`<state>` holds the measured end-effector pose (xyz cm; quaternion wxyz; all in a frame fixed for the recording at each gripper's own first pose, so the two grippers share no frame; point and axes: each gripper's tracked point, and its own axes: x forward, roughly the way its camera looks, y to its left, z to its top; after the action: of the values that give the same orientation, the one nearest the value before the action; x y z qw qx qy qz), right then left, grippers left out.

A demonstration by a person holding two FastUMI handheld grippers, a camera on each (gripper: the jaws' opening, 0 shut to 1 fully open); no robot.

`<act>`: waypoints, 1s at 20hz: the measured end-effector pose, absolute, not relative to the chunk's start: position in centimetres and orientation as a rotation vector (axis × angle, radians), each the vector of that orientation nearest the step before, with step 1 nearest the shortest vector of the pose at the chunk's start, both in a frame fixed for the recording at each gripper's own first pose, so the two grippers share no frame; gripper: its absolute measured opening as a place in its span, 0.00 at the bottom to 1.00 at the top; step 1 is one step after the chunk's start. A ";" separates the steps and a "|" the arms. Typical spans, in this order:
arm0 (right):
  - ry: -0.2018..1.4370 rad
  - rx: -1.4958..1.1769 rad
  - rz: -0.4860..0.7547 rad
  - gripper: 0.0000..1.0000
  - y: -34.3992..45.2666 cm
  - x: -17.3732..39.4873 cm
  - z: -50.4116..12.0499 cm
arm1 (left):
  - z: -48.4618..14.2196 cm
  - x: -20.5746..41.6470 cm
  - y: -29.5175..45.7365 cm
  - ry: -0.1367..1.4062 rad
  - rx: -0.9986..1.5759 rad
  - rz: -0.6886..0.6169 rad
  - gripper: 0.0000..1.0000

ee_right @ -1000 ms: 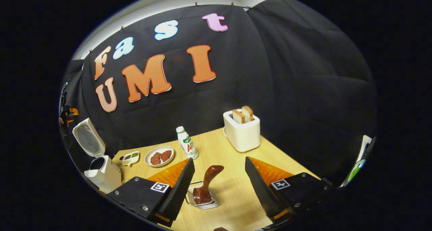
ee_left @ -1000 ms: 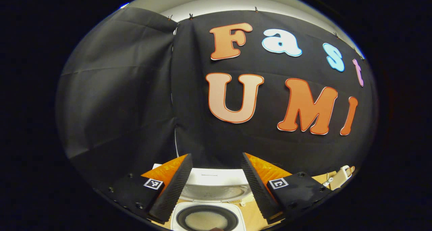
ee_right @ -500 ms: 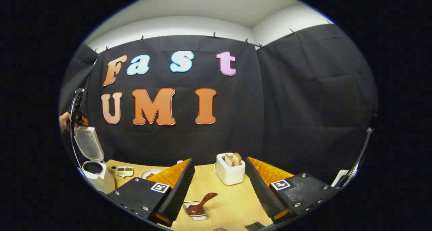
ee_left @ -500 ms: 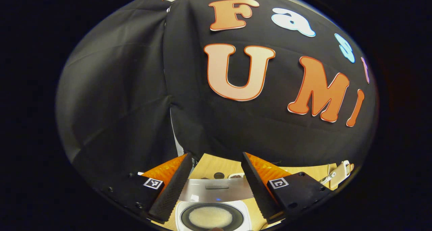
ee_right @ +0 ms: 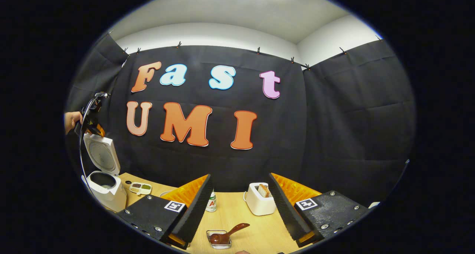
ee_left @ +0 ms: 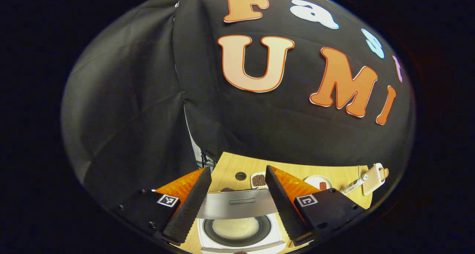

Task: Close the left gripper, press the button to open the rice cooker; take a wooden spoon from the chopstick holder with the right hand, scoop a spoonful of rice and pour it into the rice cooker, then put the wooden spoon back into the chopstick holder.

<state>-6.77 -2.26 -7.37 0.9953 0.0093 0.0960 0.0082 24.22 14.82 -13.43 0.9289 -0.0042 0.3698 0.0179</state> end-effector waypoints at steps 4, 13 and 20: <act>0.218 0.039 0.078 0.93 -0.8 -6.1 -8.9 | -17.5 18.3 13.6 0.924 -0.064 0.018 0.99; 0.226 0.053 0.197 0.93 2.0 -4.2 -10.2 | -26.7 8.3 12.4 1.103 0.019 0.088 1.00; 0.222 0.077 0.271 0.93 4.5 -3.8 -10.6 | -29.5 6.0 12.1 1.175 0.015 0.141 1.00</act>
<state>-3.82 4.51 -10.57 0.9839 0.0381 0.1105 0.1348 5.99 12.13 -29.53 0.8300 0.0073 0.5538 0.0665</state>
